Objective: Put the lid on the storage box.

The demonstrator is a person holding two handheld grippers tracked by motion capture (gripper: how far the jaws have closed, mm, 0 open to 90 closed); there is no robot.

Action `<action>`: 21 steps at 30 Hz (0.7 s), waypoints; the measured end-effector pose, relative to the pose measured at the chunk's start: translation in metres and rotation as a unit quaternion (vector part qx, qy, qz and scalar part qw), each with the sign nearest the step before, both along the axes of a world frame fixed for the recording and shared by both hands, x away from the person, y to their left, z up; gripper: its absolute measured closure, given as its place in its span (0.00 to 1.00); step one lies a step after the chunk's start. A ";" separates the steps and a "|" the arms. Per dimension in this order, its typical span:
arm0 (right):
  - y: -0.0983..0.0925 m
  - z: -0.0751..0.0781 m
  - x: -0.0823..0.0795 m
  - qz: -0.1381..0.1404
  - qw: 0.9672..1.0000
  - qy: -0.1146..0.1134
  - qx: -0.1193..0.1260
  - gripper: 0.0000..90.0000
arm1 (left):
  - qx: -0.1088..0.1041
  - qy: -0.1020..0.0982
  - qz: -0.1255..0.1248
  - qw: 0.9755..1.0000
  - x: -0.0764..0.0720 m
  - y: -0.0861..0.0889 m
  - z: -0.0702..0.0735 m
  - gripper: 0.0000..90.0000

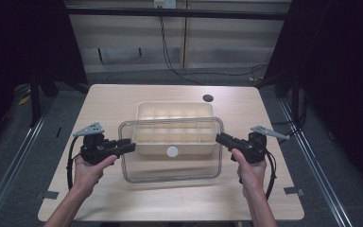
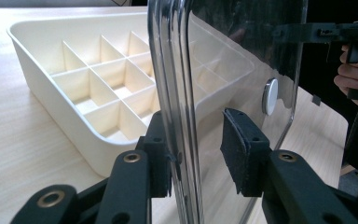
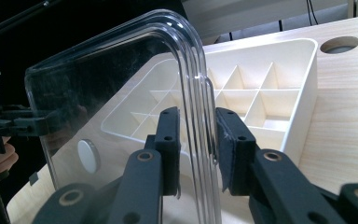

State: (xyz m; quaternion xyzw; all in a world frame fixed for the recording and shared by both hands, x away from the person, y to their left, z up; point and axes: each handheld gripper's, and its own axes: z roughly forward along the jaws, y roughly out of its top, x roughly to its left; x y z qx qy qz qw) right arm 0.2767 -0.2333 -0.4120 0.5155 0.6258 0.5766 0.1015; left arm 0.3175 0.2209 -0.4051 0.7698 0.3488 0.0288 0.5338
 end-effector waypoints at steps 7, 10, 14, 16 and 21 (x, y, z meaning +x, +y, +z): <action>0.001 0.009 0.008 -0.002 1.000 -0.008 -0.001 0.80 | -0.002 -0.005 0.013 1.000 0.008 -0.001 0.007 0.70; 0.002 0.010 0.011 -0.002 1.000 -0.006 0.000 0.80 | -0.004 -0.009 0.015 1.000 0.008 -0.001 0.010 0.70; 0.001 0.009 0.014 -0.003 1.000 -0.003 0.003 0.80 | -0.005 -0.010 0.013 1.000 0.009 -0.002 0.012 0.71; 0.000 0.010 0.015 -0.005 1.000 -0.003 0.004 0.80 | -0.006 -0.011 0.015 1.000 0.012 -0.003 0.014 0.71; -0.003 0.015 0.019 -0.010 1.000 -0.008 0.005 0.79 | 0.001 -0.022 0.017 1.000 0.020 -0.008 0.021 0.70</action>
